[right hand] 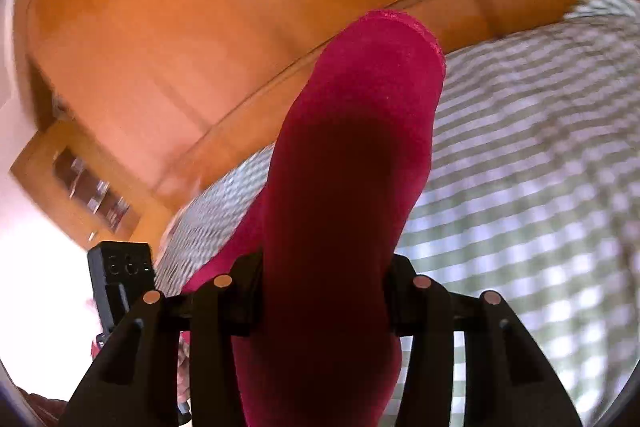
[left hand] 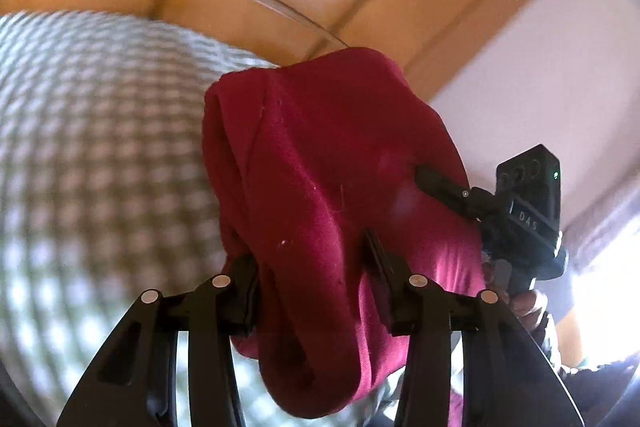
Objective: Fold small clothes
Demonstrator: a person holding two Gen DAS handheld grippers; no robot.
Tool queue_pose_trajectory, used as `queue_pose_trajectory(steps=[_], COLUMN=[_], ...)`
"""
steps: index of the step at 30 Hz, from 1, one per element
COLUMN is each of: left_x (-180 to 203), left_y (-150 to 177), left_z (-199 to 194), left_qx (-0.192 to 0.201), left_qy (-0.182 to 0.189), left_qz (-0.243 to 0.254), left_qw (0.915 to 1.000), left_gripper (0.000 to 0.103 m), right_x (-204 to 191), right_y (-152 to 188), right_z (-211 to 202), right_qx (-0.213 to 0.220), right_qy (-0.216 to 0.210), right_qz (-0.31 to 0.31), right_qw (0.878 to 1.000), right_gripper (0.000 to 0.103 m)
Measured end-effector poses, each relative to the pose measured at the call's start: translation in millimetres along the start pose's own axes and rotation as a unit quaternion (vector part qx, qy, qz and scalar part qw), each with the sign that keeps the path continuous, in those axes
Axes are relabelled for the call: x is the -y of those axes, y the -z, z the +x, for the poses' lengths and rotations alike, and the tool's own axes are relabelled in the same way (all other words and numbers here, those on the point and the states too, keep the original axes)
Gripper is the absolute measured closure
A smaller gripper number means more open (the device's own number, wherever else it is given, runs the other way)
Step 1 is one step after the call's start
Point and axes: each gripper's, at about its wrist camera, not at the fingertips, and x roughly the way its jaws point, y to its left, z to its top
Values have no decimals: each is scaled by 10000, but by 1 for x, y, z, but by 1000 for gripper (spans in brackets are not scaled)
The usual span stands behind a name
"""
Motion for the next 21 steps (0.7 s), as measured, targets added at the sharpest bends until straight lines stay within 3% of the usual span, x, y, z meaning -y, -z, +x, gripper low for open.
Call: queue_pose_trajectory(steps=[2,5,6,7,9,11,13,15,18,21], left_x=[18,41,48,51,56,61,61,61,64,49], left_y=[-11,-20,-20,-19,-10,-6,-3,2,16,13], left_z=[34,85,104,119,138,139,131,119,115,122], left_qx=[-195,-492,-590,-734,-868,-747,-589,-381,-262,-254], left_qy=[-153,-775,-1288,-1537,-1739,-1977,-2033,-2108,-2358,-2572], left_qz=[236,593,815,958,1131,1319,1226,1162,1231,1147], left_qw=[9994,9940,9866,9807,9744,9685,9696,9699,9636,9592], left_gripper=[60,60,60,57,51,51,51,51,46,38], right_x=[30,84,99,113,132,126,118,98,62,44], right_y=[-6,-7,-4,-1,7,9,6,3,3,3], right_z=[-12,-15,-13,-9,-9,-19,-36,-51,-57,-27], right_qx=[140,174,132,67,90,214,418,665,917,613], right_qy=[346,1231,1409,1501,1536,1731,2061,2321,2204,2384], right_qz=[194,513,634,774,980,871,631,304,-122,-542], right_qw=[9991,9909,9879,9856,9832,9808,9756,9699,9710,9677], right_gripper=[59,57,53,49,28,19,19,27,28,31])
